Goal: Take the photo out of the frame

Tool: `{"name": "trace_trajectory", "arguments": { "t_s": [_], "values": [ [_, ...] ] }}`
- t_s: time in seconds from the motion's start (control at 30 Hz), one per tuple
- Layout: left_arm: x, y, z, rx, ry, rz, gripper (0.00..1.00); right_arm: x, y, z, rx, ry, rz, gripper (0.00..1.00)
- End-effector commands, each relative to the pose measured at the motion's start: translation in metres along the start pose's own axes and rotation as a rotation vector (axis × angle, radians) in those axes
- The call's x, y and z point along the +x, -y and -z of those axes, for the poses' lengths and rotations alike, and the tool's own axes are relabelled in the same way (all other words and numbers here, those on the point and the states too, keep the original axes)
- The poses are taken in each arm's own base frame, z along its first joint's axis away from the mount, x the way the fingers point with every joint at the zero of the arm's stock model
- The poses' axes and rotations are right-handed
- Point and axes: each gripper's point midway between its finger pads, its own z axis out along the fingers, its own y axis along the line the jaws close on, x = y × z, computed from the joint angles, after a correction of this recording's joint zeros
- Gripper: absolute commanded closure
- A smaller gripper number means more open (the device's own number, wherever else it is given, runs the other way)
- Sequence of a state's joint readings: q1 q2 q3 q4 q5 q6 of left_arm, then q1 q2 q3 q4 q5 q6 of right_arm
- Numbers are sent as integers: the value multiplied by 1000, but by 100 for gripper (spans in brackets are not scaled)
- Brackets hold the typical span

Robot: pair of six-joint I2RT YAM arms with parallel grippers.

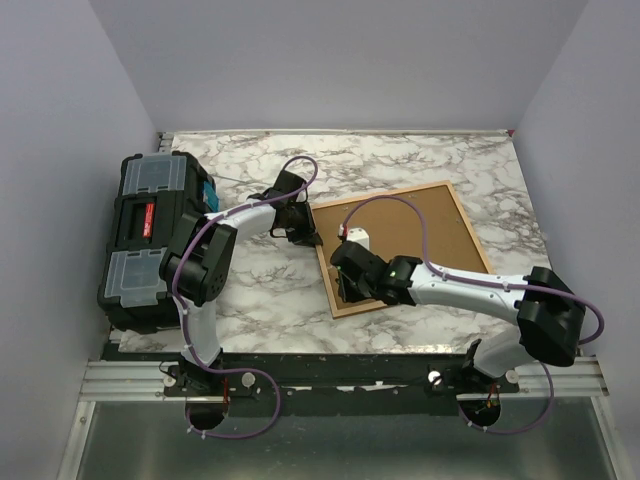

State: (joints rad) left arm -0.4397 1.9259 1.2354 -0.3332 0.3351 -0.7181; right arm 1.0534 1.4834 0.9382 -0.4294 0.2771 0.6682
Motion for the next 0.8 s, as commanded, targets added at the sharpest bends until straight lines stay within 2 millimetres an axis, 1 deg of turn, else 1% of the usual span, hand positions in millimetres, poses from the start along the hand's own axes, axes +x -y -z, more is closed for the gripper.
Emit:
{"name": "trace_trajectory", "arguments": {
  "t_s": [0.0, 0.17, 0.3, 0.47, 0.63, 0.77],
  "values": [
    [-2, 13, -2, 84, -3, -67, 100, -25, -1, 3, 26, 59, -2, 100],
    [-1, 10, -2, 76, 3, -64, 100, -33, 5, -5, 42, 25, -19, 100],
    [-1, 10, -1, 76, 3, -60, 100, -32, 9, -14, 75, -27, -22, 100],
    [-1, 10, -1, 77, 4, -56, 100, -33, 1, -21, 54, -52, -9, 100],
    [-2, 11, -2, 70, -2, -48, 100, -24, -3, -27, 36, -110, 24, 100],
    [-4, 12, -2, 71, 2, -45, 100, -10, -1, -25, 20, -159, 40, 100]
  ]
}}
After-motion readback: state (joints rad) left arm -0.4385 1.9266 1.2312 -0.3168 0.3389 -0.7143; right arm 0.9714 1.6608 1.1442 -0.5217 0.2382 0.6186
